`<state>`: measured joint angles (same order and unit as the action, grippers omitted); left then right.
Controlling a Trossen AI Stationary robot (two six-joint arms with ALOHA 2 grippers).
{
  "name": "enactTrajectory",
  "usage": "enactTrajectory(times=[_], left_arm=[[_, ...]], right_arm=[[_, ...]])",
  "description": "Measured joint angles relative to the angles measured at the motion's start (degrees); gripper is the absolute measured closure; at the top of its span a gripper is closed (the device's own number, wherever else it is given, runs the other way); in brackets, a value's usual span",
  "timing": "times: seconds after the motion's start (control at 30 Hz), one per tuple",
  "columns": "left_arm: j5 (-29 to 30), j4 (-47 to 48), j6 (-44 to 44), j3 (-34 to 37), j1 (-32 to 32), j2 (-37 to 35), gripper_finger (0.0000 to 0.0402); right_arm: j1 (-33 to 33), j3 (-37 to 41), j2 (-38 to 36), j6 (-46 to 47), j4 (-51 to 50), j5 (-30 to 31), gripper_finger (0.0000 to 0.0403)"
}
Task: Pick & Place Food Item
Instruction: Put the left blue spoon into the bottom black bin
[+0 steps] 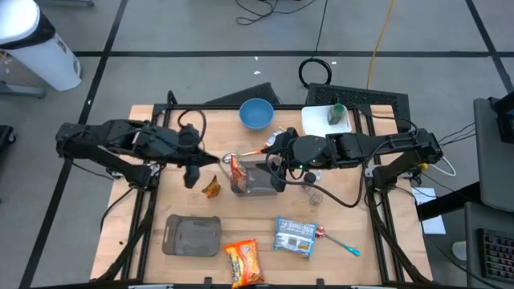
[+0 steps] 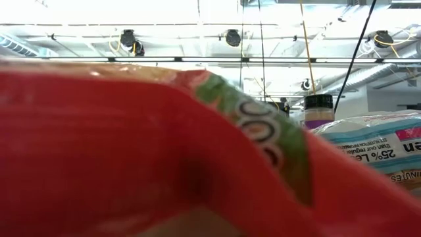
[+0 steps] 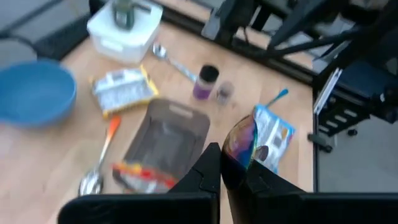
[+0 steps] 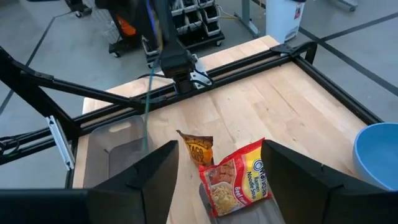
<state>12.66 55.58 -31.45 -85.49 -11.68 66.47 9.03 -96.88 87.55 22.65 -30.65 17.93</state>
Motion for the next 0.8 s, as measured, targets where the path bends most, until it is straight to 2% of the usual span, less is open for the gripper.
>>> enactTrajectory(times=[0.33, 0.53, 0.8], left_arm=[[1.4, 14.4, -15.2, 0.0, -10.1, -0.9, 0.0395], [1.8, 19.6, -24.0, 0.0, -16.3, -0.8, 0.0393], [3.4, 25.5, -35.0, 0.0, -24.0, -0.1, 0.0393]], right_arm=[[-1.6, 0.0, 0.0, -1.0, -0.5, 0.0, 0.0184], [-2.0, 0.3, 0.0, -1.1, 0.0, 0.1, 0.019], [-1.9, 9.1, 0.0, 2.6, 9.3, -0.2, 0.0191]])
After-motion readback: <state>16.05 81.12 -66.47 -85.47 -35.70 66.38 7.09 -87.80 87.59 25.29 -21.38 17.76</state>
